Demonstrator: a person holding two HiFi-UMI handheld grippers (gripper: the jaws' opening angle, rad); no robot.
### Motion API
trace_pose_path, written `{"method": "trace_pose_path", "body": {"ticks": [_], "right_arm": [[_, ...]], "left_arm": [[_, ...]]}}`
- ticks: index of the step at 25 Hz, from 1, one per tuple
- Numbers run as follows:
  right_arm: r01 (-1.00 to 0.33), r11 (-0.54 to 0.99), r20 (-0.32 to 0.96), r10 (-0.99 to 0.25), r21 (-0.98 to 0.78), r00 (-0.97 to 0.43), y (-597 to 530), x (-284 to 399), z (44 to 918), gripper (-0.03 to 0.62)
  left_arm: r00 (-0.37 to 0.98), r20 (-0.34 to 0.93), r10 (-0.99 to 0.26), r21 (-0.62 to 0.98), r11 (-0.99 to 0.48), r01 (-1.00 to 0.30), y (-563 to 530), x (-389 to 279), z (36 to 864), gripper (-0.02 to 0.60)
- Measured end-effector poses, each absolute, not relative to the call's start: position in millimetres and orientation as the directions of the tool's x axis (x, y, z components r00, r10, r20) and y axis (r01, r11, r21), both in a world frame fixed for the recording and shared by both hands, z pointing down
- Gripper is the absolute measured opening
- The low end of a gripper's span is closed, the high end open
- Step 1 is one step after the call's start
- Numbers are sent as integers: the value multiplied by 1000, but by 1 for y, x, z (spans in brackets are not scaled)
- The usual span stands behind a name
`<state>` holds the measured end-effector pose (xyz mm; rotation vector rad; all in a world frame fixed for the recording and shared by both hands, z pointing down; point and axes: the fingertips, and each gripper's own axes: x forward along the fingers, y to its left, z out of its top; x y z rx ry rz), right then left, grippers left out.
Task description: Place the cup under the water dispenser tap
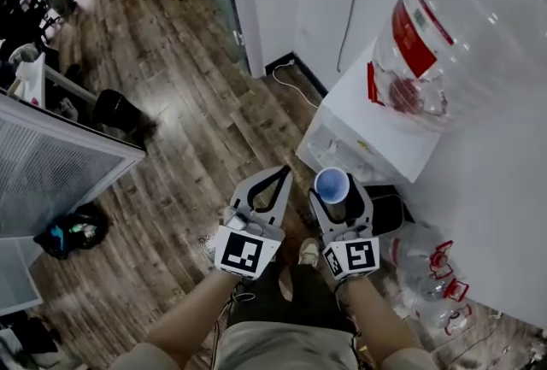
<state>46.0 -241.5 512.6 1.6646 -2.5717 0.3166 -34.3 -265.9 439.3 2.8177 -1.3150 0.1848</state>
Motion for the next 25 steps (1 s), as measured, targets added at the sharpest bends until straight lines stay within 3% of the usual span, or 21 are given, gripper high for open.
{"method": "trace_pose_path", "body": {"ticks": [12,25], "right_arm": [[-909,397,259,-871,-129,-418,-299,46,669,356],[-943,299,342,-880,-145,-331,-342,79,820,356]], "left_arm": [[613,154,-774,-43,-626,-779,-312,-29,575,6],[611,263,-747,60,-619,-783,-333,-16,716,6]]}}
